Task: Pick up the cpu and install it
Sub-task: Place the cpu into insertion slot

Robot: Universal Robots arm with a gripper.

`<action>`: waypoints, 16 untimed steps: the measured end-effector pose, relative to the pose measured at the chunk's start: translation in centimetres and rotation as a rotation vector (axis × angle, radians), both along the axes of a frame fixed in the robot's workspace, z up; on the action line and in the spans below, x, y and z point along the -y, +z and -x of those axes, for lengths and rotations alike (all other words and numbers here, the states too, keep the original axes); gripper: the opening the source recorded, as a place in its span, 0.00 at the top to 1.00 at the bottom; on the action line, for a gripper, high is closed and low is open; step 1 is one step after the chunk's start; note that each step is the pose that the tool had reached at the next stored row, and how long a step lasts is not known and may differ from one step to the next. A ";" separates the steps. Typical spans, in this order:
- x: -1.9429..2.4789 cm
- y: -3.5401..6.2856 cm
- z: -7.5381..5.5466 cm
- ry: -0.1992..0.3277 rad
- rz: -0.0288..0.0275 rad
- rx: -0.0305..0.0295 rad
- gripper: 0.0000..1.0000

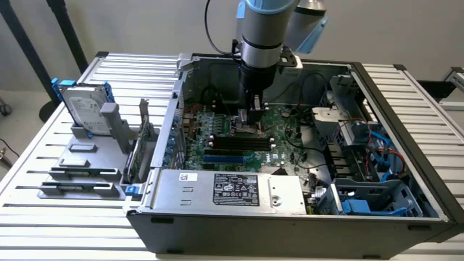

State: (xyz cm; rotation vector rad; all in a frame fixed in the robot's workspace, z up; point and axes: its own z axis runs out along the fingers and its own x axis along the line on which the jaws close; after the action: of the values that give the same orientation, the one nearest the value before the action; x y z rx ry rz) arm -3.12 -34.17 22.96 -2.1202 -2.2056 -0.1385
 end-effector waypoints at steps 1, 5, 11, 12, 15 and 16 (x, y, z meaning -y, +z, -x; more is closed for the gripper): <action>0.00 -0.09 0.0 -0.018 -0.0001 -0.0001 0.46; 0.00 -0.21 0.1 -0.035 0.0003 -0.0003 0.46; 0.00 -0.43 0.4 -0.035 0.0010 0.0002 0.46; 0.00 -0.50 0.5 -0.036 0.0011 0.0011 0.46; 0.00 -0.72 0.7 -0.042 0.0045 0.0039 0.46; 0.00 -0.79 0.8 -0.047 0.0053 0.0049 0.46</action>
State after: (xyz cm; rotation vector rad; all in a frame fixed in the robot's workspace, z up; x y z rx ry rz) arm -3.88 -34.16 22.17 -2.1778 -2.1619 -0.1411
